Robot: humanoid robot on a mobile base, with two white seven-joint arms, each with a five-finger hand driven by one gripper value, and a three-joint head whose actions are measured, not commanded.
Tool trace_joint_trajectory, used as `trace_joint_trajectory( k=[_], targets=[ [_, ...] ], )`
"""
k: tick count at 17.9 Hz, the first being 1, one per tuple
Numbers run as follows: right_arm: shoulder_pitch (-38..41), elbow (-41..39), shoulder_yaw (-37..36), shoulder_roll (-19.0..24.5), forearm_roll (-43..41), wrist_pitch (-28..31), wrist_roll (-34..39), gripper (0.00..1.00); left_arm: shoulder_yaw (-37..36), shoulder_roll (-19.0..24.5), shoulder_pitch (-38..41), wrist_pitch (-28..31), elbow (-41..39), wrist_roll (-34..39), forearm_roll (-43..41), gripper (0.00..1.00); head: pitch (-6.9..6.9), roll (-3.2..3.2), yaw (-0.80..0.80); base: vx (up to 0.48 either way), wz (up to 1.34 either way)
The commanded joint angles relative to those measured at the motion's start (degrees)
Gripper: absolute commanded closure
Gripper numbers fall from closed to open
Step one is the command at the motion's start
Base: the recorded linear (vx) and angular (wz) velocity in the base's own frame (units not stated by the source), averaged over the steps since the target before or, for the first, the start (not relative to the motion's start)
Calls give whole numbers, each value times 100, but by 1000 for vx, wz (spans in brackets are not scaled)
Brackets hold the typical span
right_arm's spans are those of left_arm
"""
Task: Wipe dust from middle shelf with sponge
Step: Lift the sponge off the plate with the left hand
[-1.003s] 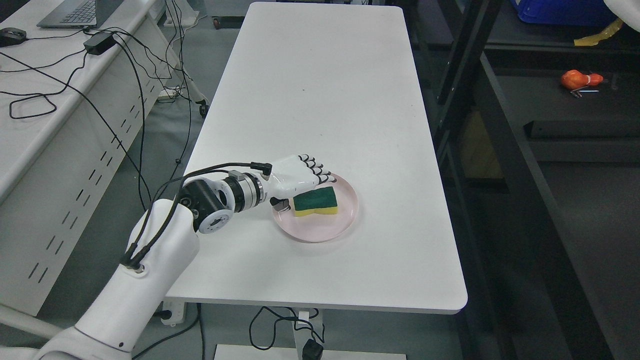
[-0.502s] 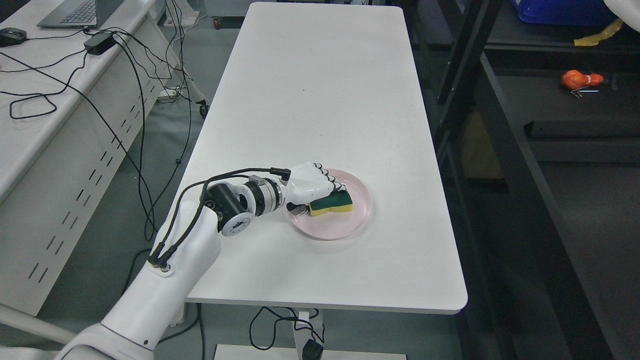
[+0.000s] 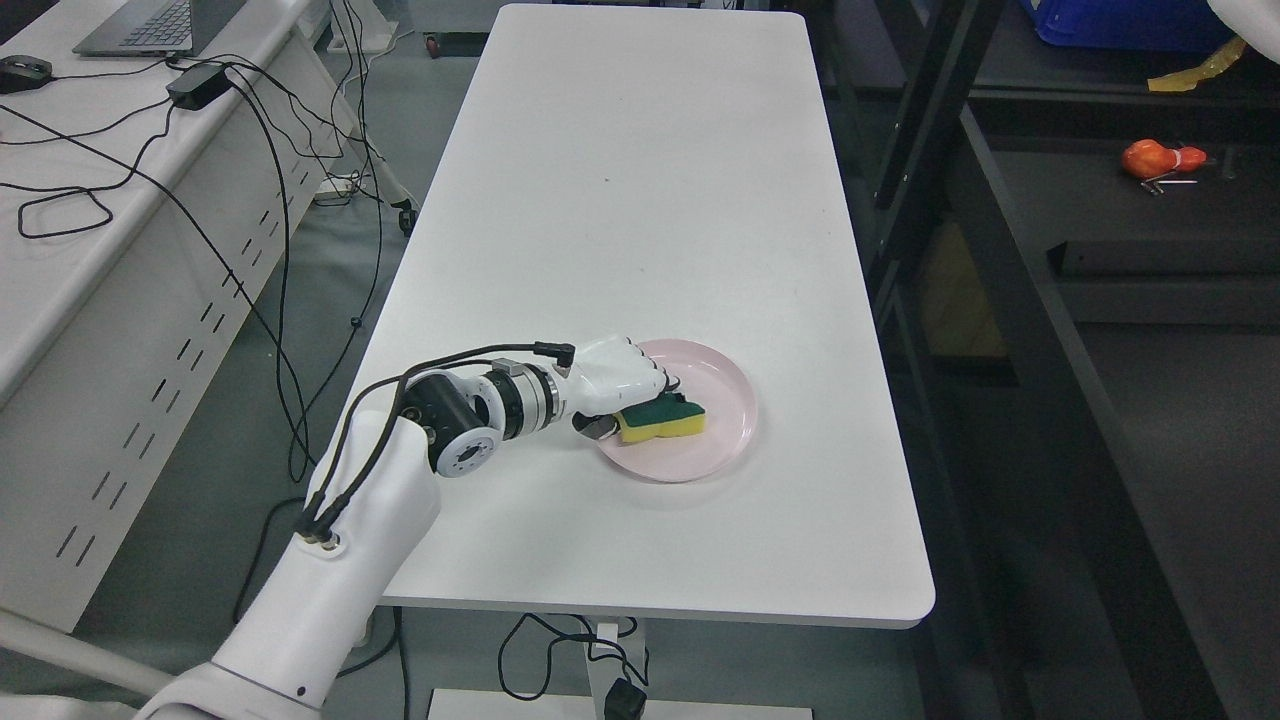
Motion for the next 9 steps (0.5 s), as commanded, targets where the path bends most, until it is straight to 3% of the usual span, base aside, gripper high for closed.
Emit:
trace_joint_trajectory(
  k=[1, 5, 9],
  targets=[
    [0, -100, -1, -100, 0, -1, -4, 0, 1627, -71, 375, -568, 114, -15, 762, 97, 0, 0, 0, 0, 0],
    [0, -100, -1, -100, 0, -1, -4, 0, 2206, 52, 358, -595, -9, -15, 1449, 100, 0, 0, 0, 0, 0],
    [0, -100, -1, -100, 0, -1, -4, 0, 2366, 70, 226, -596, -903, -15, 2160, 100, 0, 0, 0, 0, 0]
  ],
)
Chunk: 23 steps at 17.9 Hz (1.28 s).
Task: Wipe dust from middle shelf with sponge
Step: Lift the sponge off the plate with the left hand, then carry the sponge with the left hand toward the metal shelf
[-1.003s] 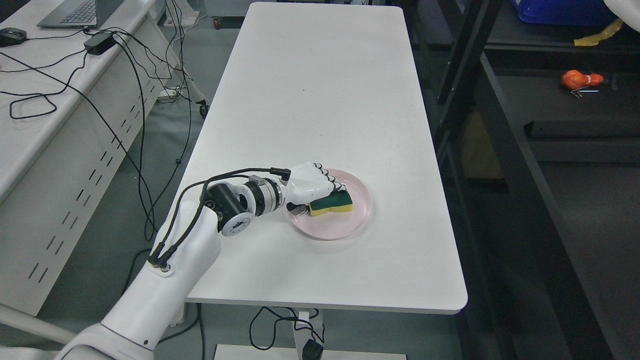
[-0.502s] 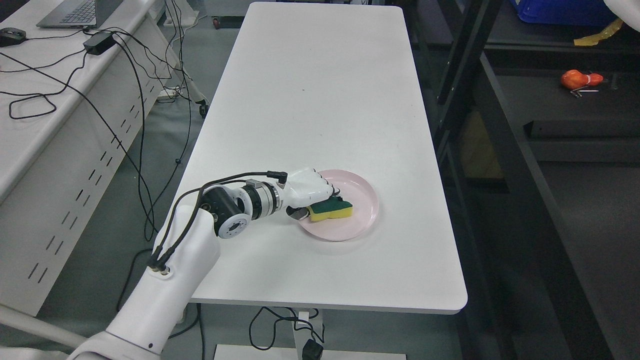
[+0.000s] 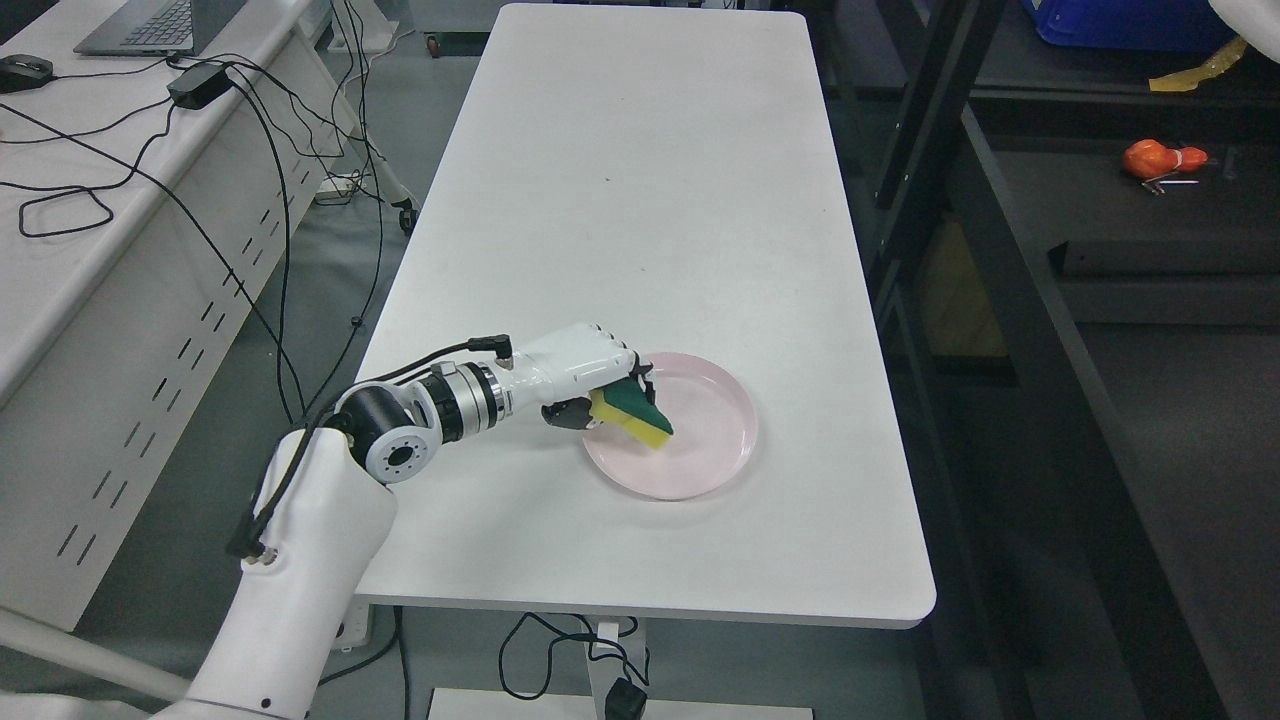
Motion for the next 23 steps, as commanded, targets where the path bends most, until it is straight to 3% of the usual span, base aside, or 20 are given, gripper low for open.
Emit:
trace_joint_trajectory(
  k=[1, 7, 12, 23],
  targets=[
    [0, -100, -1, -100, 0, -2, -4, 0, 1086, 53, 2, -32, -1086, 16, 1061, 100, 0, 0, 0, 0, 0],
    [0, -100, -1, -100, 0, -2, -4, 0, 1059, -176, 677, -33, -2239, 25, 1923, 100, 0, 0, 0, 0, 0],
    [0, -100, -1, -100, 0, -2, -4, 0, 1366, -524, 1469, -128, -2284, 244, 2179, 99, 0, 0, 0, -7, -34],
    [0, -100, -1, -100, 0, -2, -4, 0, 1367, -524, 1610, -191, -2398, 473, 2355, 100, 0, 0, 0, -61, -173]
  ],
)
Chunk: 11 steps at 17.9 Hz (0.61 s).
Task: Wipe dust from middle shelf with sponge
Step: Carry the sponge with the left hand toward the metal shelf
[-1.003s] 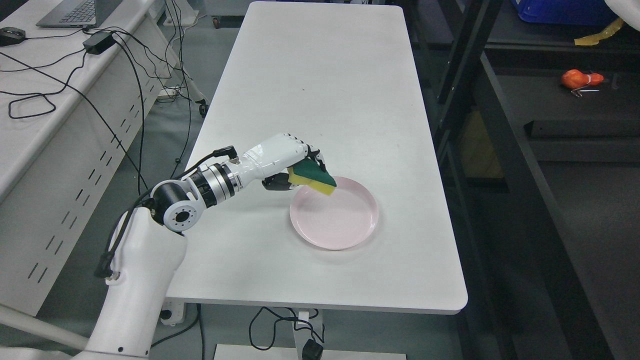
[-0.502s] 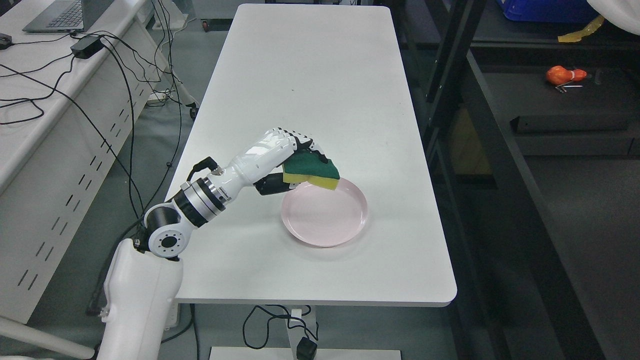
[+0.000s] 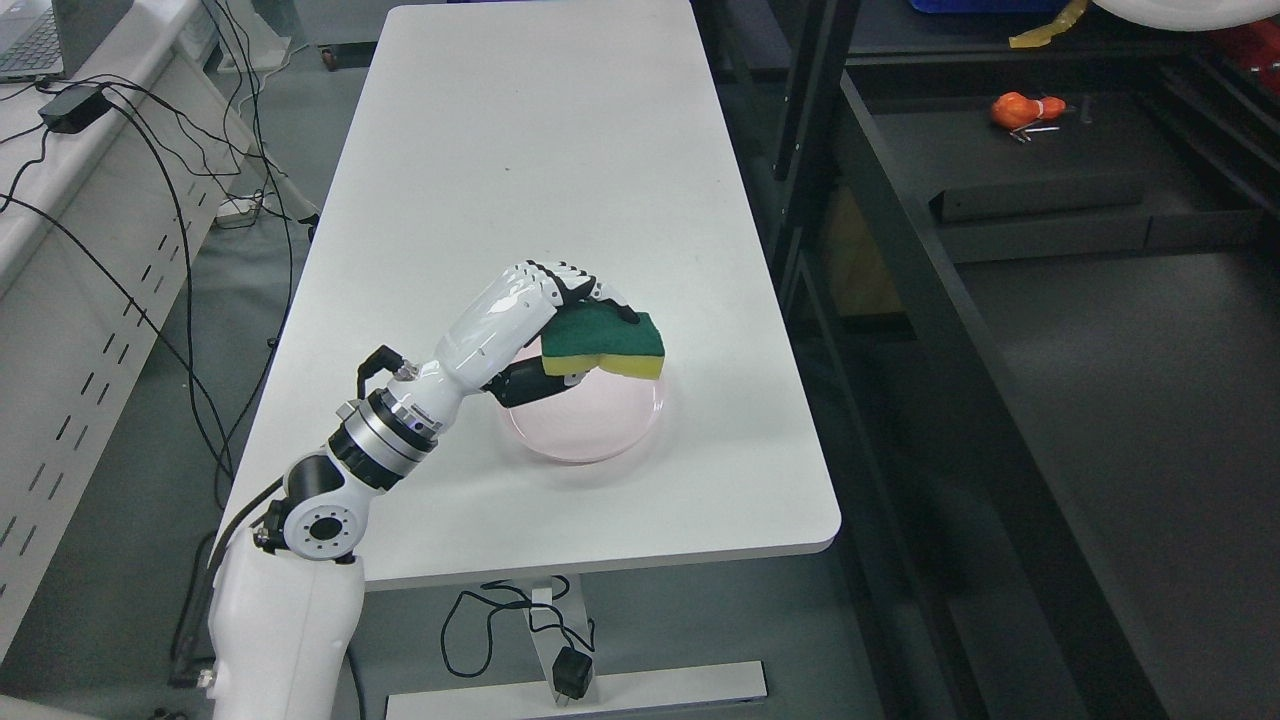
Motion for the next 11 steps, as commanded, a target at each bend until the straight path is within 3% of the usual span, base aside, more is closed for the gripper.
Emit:
trace_joint_trajectory(
  k=[1, 7, 11],
  targets=[
    [0, -100, -1, -100, 0, -3, -4, 0, 134, -38, 167, 147, -424, 11, 82, 100, 0, 0, 0, -105, -232],
    [0, -100, -1, -100, 0, -3, -4, 0, 29, -38, 431, 999, -793, 29, 907, 100, 0, 0, 0, -159, -311],
    [0, -100, -1, -100, 0, -3, -4, 0, -322, -38, 799, 1106, -1021, 29, 1058, 100, 0, 0, 0, -193, -371]
  ],
)
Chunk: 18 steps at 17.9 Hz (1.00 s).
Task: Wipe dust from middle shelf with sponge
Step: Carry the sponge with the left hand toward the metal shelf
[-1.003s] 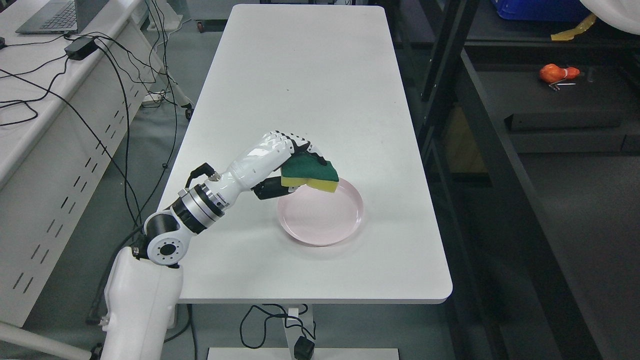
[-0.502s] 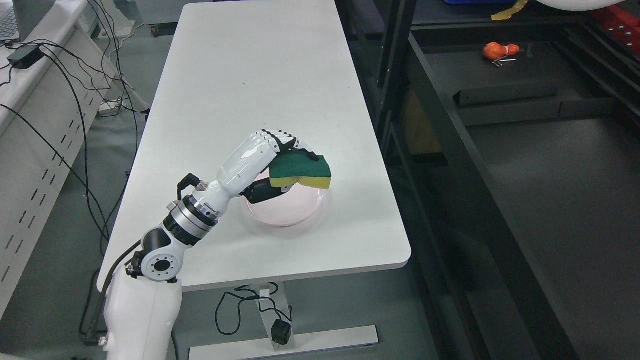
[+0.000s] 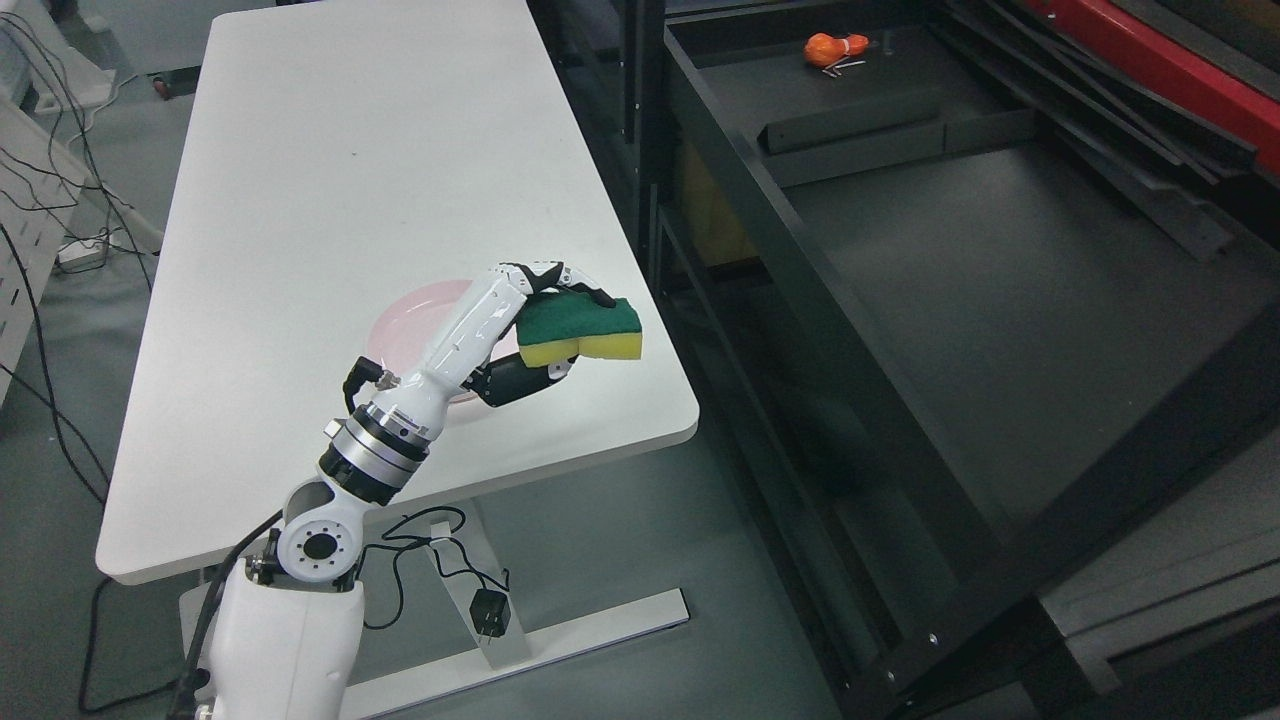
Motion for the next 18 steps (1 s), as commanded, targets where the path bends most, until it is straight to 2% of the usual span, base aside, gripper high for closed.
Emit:
trace_joint_trajectory(
  k=[1, 12, 16, 18],
  targets=[
    [-1, -100, 8, -100, 0, -3, -4, 0, -403, 51, 441, 95, -574, 0, 363, 100, 0, 0, 0, -215, -412],
    [-1, -100, -1, -100, 0, -3, -4, 0, -1590, 51, 644, 60, -776, -88, 363, 100, 0, 0, 0, -230, -548],
    [-1, -100, -1, -100, 0, -3, -4, 0, -2204, 51, 443, 69, -785, -88, 363, 100, 0, 0, 0, -212, -668],
    [-1, -100, 8, -100, 0, -3, -4, 0, -2774, 51, 75, 69, -776, -96, 363, 100, 0, 0, 0, -169, -686]
  ],
)
